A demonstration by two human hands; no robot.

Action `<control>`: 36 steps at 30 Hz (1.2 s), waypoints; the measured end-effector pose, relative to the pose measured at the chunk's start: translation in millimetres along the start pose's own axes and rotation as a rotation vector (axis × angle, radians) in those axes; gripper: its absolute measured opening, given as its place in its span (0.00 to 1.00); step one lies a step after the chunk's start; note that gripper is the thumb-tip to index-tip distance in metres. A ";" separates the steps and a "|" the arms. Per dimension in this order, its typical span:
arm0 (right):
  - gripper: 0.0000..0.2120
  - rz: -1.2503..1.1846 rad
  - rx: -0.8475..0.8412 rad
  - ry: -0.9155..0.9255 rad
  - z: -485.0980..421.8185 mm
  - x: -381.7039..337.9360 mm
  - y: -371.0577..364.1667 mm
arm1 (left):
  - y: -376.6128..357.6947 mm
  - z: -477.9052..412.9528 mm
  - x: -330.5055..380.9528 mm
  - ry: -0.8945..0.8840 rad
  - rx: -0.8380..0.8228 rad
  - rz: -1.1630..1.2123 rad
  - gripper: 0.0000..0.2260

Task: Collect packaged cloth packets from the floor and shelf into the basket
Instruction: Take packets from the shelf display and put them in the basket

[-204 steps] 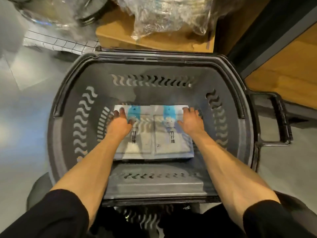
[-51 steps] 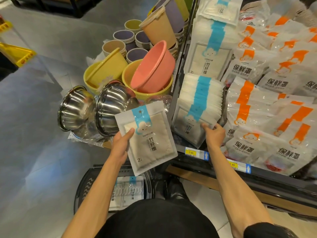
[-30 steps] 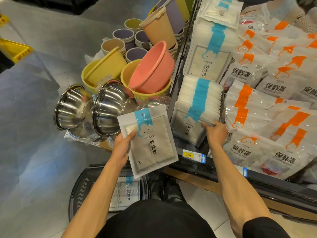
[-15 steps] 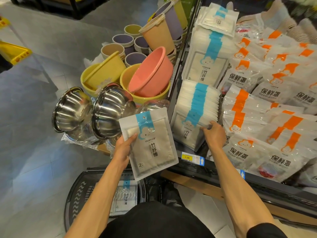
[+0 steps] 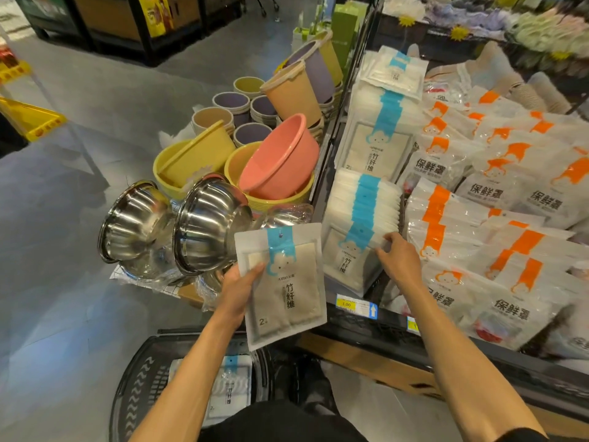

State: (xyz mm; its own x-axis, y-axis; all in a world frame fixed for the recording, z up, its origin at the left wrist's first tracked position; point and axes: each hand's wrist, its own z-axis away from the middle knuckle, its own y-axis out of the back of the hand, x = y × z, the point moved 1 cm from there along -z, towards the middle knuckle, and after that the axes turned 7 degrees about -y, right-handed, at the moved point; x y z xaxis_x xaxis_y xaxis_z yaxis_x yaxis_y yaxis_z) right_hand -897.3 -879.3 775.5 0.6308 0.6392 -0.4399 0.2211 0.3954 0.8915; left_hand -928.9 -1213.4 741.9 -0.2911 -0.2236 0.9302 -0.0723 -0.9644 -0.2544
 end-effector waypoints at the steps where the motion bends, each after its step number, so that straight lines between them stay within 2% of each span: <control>1: 0.20 0.031 -0.042 0.021 0.0 -3.4 4.5 | -3.4 1.2 2.4 -0.022 -0.021 -0.029 0.11; 5: 0.27 0.174 -0.140 0.112 7.4 -12.5 27.0 | -18.4 3.8 7.1 -0.094 -0.085 -0.142 0.07; 9: 0.29 0.359 -0.195 0.230 26.1 -22.3 53.2 | -36.0 0.3 12.4 -0.176 -0.207 -0.324 0.05; 15: 0.32 0.459 -0.220 0.363 54.5 -53.6 90.8 | -73.5 1.6 32.0 -0.338 -0.394 -0.527 0.06; 19: 0.30 0.428 -0.256 0.427 65.1 -69.6 109.8 | -96.3 4.2 57.8 -0.544 -0.512 -0.567 0.11; 21: 0.24 0.425 -0.278 0.453 66.6 -77.1 120.0 | -104.2 2.3 68.6 -0.575 -0.558 -0.522 0.16; 23: 0.20 0.409 -0.279 0.455 66.7 -83.9 131.2 | -111.5 0.8 75.6 -0.587 -0.596 -0.456 0.16; 26: 0.16 0.354 -0.259 0.456 60.0 -89.7 145.9 | -121.7 -2.7 77.3 -0.583 -0.583 -0.340 0.11; 31: 0.16 0.375 -0.172 0.443 36.0 -88.2 148.1 | -133.8 -17.4 53.0 -0.475 -0.442 -0.273 0.12; 33: 0.18 0.391 -0.166 0.404 22.4 -82.5 138.8 | -132.4 -27.5 36.8 -0.429 -0.375 -0.328 0.13; 36: 0.18 0.394 -0.191 0.350 1.9 -73.3 121.2 | -122.6 -46.2 13.6 -0.454 -0.232 -0.528 0.13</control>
State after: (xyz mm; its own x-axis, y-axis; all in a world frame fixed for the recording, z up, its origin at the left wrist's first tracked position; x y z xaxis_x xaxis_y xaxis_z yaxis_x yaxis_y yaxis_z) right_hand -915.3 -879.4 916.0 0.3465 0.9308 -0.1164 -0.1401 0.1741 0.9747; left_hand -968.1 -1091.7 773.5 0.2583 0.1773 0.9497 -0.3087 -0.9163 0.2550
